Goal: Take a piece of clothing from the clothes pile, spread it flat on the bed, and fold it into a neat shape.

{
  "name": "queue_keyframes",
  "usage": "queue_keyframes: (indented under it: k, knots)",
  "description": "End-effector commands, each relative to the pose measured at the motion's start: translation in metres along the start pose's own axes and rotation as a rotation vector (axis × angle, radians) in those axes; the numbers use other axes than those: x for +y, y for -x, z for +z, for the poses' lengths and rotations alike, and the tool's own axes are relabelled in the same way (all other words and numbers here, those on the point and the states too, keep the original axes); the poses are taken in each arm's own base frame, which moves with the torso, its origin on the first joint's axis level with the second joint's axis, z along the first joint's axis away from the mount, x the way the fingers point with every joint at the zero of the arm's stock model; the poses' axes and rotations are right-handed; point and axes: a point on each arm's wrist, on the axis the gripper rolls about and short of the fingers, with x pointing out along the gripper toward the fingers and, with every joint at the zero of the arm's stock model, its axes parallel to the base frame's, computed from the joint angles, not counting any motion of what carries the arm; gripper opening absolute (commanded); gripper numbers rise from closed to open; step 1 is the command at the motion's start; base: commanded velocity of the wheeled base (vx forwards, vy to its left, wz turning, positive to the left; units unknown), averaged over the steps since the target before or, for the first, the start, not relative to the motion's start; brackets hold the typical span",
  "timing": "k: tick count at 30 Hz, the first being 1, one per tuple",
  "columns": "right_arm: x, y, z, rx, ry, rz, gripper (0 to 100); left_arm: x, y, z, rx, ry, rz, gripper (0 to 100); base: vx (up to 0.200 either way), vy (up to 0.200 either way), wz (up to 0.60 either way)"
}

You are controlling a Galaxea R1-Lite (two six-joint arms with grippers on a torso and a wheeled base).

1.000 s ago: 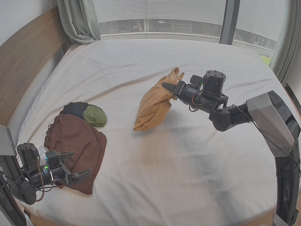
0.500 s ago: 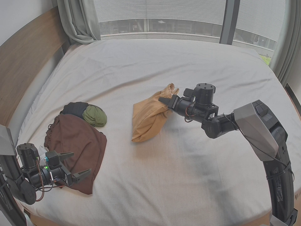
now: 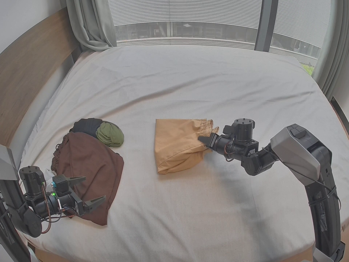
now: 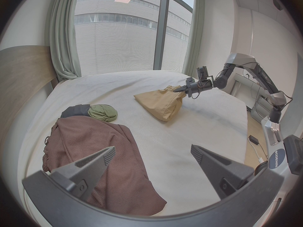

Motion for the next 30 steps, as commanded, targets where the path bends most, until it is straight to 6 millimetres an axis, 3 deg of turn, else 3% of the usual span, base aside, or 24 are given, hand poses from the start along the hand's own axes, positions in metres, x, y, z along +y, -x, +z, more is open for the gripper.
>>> queue_keyframes:
  k: [1, 7, 8, 14, 20, 24, 30]
  knots:
    - [-0.015, 0.002, -0.013, 0.020, -0.008, -0.036, 0, 0.000, 0.000, 0.001, -0.004, -0.003, 0.001, 100, 0.000, 0.000, 0.00]
    - [-0.019, 0.005, -0.017, 0.028, -0.014, -0.048, 0, 0.000, 0.000, 0.001, -0.005, -0.004, 0.001, 100, 0.000, 0.000, 0.00]
    - [-0.019, 0.006, -0.018, 0.031, -0.014, -0.051, 100, 0.000, 0.000, 0.001, -0.005, -0.004, 0.001, 100, 0.000, 0.000, 0.00]
    - [-0.027, 0.014, -0.018, 0.013, -0.005, -0.094, 100, 0.000, 0.001, 0.001, -0.006, -0.004, 0.002, 100, 0.000, 0.000, 0.00]
    - [-0.027, 0.031, 0.011, -0.054, -0.003, -0.113, 100, 0.000, 0.001, 0.002, -0.006, -0.005, 0.002, 100, 0.000, 0.000, 0.00]
    - [-0.014, 0.048, 0.045, -0.134, 0.009, -0.094, 100, 0.000, 0.001, 0.002, -0.008, -0.007, 0.002, 100, 0.000, 0.000, 0.00]
    - [0.013, 0.053, 0.057, -0.164, 0.033, -0.043, 100, 0.000, 0.000, 0.003, -0.011, -0.009, 0.003, 100, 0.000, 0.000, 0.00]
